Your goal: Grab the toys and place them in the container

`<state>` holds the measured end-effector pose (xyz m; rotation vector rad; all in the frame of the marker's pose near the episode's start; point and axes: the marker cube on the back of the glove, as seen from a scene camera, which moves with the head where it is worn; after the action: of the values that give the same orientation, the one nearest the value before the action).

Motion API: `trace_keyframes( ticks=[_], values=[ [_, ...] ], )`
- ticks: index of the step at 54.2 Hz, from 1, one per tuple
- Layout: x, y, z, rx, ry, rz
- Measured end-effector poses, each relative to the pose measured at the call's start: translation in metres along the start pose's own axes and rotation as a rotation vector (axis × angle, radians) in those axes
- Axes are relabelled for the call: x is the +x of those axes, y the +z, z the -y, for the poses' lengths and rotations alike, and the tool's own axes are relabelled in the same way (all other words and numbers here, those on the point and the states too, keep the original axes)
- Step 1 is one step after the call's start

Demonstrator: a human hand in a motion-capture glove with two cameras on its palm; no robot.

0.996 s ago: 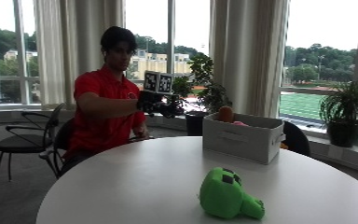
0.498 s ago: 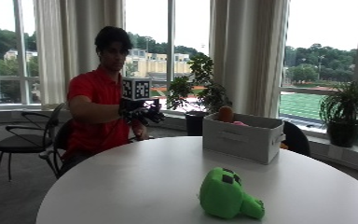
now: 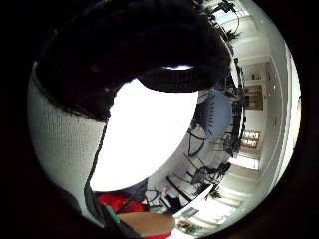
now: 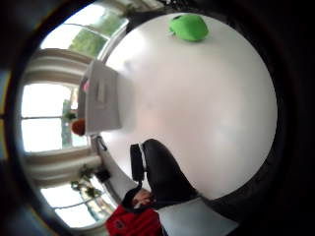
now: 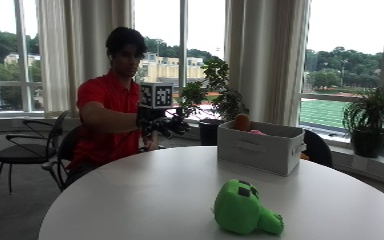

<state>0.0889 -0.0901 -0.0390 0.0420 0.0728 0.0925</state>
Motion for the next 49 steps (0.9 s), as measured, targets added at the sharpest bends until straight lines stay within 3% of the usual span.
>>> trace_keyframes(
  ticks=[34, 42, 49],
  values=[
    [-0.010, 0.003, 0.267, 0.000, 0.036, -0.084],
    [-0.010, 0.030, 0.313, -0.087, 0.031, -0.113],
    [-0.005, 0.072, 0.337, -0.316, 0.060, -0.100]
  ],
)
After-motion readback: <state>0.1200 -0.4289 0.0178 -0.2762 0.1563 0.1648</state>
